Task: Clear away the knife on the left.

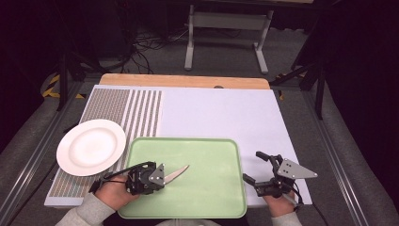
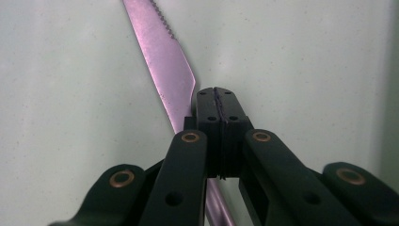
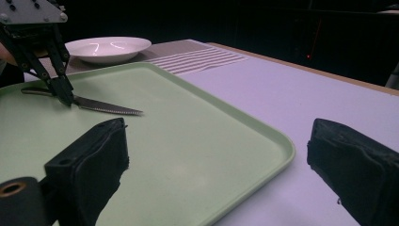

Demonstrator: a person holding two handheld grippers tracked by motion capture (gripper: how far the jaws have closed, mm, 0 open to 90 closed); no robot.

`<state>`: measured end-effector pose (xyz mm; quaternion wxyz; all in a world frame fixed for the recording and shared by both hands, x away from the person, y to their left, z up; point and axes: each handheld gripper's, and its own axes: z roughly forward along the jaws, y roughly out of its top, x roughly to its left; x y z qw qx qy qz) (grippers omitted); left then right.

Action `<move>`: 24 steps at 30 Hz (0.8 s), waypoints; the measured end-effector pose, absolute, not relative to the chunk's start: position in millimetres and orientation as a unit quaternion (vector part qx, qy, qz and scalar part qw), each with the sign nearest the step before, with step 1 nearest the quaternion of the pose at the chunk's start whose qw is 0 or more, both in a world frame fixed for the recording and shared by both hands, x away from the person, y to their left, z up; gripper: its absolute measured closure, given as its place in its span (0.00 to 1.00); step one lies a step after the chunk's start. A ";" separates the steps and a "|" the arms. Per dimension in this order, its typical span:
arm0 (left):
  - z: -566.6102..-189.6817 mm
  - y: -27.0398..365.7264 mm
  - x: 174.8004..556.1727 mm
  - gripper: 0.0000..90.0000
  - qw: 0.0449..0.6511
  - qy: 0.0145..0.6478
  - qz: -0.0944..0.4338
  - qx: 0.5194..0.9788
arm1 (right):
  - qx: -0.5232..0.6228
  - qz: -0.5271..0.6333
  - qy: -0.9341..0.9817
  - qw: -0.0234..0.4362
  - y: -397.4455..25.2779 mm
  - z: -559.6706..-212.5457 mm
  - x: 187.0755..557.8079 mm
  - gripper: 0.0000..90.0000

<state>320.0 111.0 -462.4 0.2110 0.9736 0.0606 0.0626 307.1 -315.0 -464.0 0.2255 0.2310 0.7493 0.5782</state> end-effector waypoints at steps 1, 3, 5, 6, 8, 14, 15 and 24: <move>-462.5 111.4 320.8 1.00 0.213 0.062 0.061 0.973 | 0.231 0.577 0.750 0.226 -315.0 -463.9 307.1 0.07; -462.5 112.8 321.9 1.00 0.214 0.069 0.057 0.973 | 0.231 0.578 0.749 0.226 -315.2 -464.0 307.3 0.07; -462.8 114.2 323.5 1.00 0.216 0.075 0.054 0.972 | 0.232 0.578 0.749 0.226 -315.5 -464.1 307.4 0.07; -462.9 114.8 324.4 1.00 0.218 0.078 0.053 0.971 | 0.231 0.578 0.749 0.227 -315.6 -464.1 307.6 0.07; -463.0 116.7 325.9 1.00 0.219 0.089 0.052 0.970 | 0.231 0.578 0.749 0.227 -315.7 -464.1 307.5 0.07; -463.5 123.4 328.9 1.00 0.220 0.114 0.059 0.967 | 0.233 0.577 0.749 0.226 -315.7 -464.1 307.6 0.07; -463.8 124.5 329.3 1.00 0.222 0.119 0.059 0.966 | 0.233 0.578 0.749 0.226 -315.7 -464.1 307.6 0.07; -465.7 135.9 331.5 1.00 0.234 0.162 0.063 0.957 | 0.232 0.579 0.749 0.227 -315.7 -463.7 308.0 0.07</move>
